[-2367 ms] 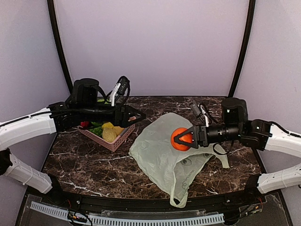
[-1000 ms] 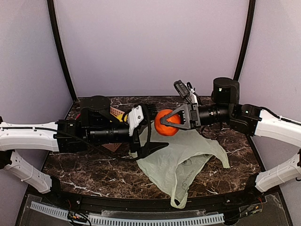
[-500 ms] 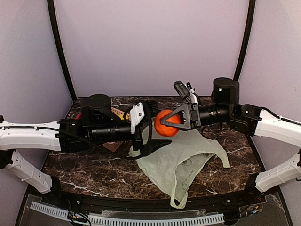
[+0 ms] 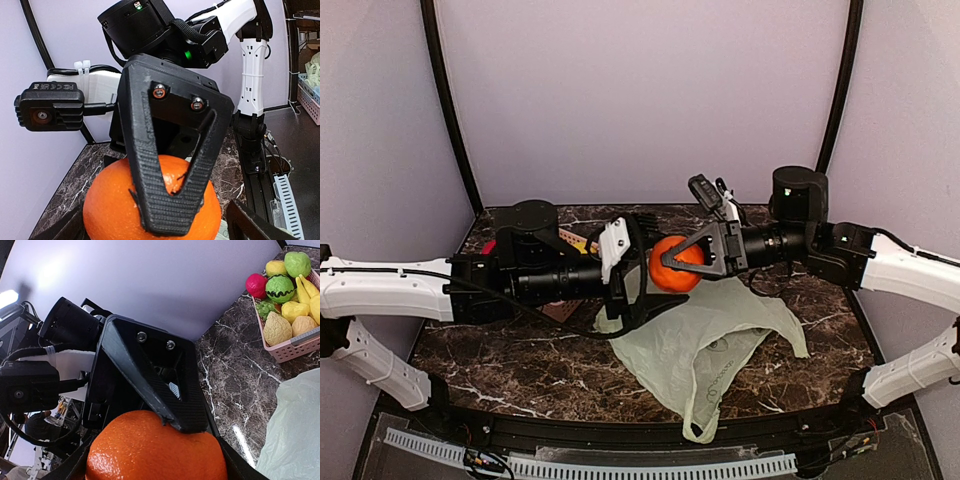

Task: Untie the knot of the plastic bag and take out the fruit
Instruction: Pass from the right arm to the left

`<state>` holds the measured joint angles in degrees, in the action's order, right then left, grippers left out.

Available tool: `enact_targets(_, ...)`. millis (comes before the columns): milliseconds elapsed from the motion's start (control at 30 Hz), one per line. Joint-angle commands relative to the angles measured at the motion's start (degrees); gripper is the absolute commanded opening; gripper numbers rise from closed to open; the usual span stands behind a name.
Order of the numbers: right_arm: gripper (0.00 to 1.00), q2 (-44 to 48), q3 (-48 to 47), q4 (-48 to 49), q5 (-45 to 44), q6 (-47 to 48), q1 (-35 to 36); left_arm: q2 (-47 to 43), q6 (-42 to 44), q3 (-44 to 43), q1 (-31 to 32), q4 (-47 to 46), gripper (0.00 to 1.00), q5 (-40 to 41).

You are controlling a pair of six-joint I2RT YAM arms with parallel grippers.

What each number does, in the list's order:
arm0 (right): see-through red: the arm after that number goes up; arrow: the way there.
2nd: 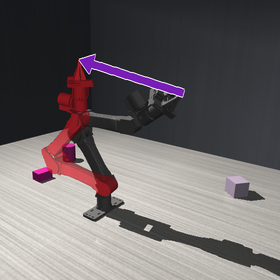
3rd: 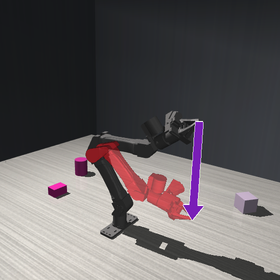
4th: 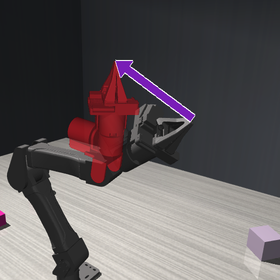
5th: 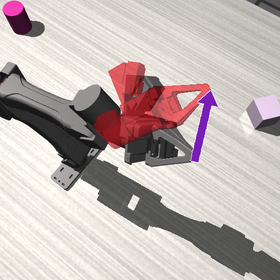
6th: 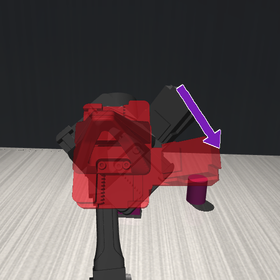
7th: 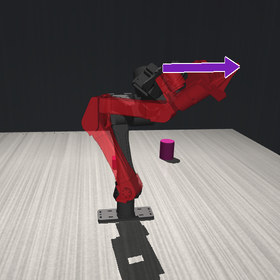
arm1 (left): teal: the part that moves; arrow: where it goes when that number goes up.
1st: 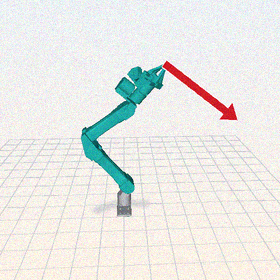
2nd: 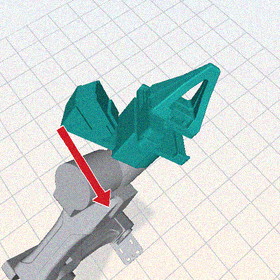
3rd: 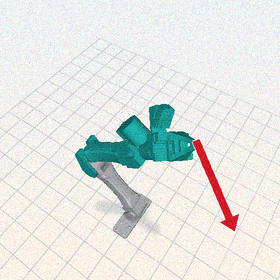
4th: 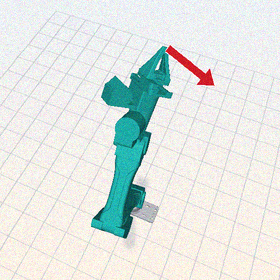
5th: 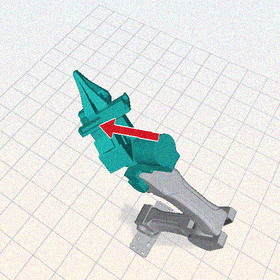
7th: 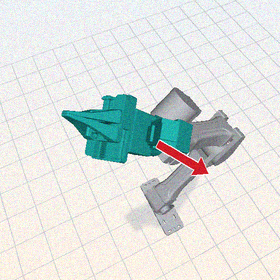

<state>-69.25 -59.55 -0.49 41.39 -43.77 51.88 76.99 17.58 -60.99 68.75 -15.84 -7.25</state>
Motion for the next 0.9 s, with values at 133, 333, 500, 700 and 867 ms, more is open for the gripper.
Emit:
enact_targets(133, 0.57, -0.29, 1.13, 1.02, 0.81, -0.72, 0.41, 0.50, -0.78, -1.47, 0.24, -2.16, 0.87, -0.68)
enact_targets(333, 0.57, -0.16, 1.46, 1.01, 0.62, -0.92, 0.42, 0.62, -1.06, -1.37, 0.24, -2.15, 0.77, -1.22)
enact_targets(500, 0.58, -0.14, 1.54, 0.93, 0.28, -0.91, 0.41, 0.70, -1.06, -1.30, 0.24, -1.69, 0.70, -1.31)
enact_targets(700, 0.77, 0.27, 1.61, 1.02, -0.28, -0.75, 0.42, 0.42, -0.82, -1.21, 0.24, -1.04, 0.65, -1.01)
enact_targets(867, 0.98, 2.56, 1.96, 0.67, -4.60, -0.28, 0.30, -0.51, -0.64, -0.58, 0.23, 1.27, 0.63, 0.73)
